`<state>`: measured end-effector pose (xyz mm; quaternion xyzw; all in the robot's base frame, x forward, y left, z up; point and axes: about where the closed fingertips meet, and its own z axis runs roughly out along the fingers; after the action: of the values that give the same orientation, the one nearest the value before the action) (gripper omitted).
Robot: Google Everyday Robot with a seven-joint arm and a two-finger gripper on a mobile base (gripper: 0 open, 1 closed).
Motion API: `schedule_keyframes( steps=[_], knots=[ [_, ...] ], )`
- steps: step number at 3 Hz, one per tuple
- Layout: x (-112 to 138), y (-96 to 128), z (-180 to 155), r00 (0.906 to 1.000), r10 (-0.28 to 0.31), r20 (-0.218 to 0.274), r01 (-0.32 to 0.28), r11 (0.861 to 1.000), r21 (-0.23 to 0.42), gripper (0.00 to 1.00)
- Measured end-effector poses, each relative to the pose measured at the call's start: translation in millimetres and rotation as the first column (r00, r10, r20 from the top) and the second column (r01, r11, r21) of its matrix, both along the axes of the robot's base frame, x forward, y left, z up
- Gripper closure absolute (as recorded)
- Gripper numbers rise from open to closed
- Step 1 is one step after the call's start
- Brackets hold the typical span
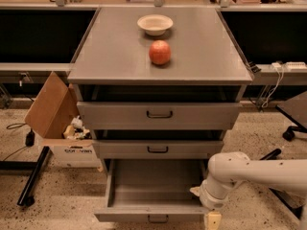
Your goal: Close bottom drawer
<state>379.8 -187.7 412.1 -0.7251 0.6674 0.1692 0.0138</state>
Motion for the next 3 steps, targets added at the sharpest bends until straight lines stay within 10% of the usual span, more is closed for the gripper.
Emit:
schedule_keyframes(
  steps=[1, 3],
  knots=[
    [-12, -1, -61, 0.9953, -0.015, -0.096, 0.011, 0.999, -0.040, 0.00],
    [-10, 1, -89, 0.9925, -0.007, -0.122, 0.003, 0.999, -0.036, 0.00]
  ],
)
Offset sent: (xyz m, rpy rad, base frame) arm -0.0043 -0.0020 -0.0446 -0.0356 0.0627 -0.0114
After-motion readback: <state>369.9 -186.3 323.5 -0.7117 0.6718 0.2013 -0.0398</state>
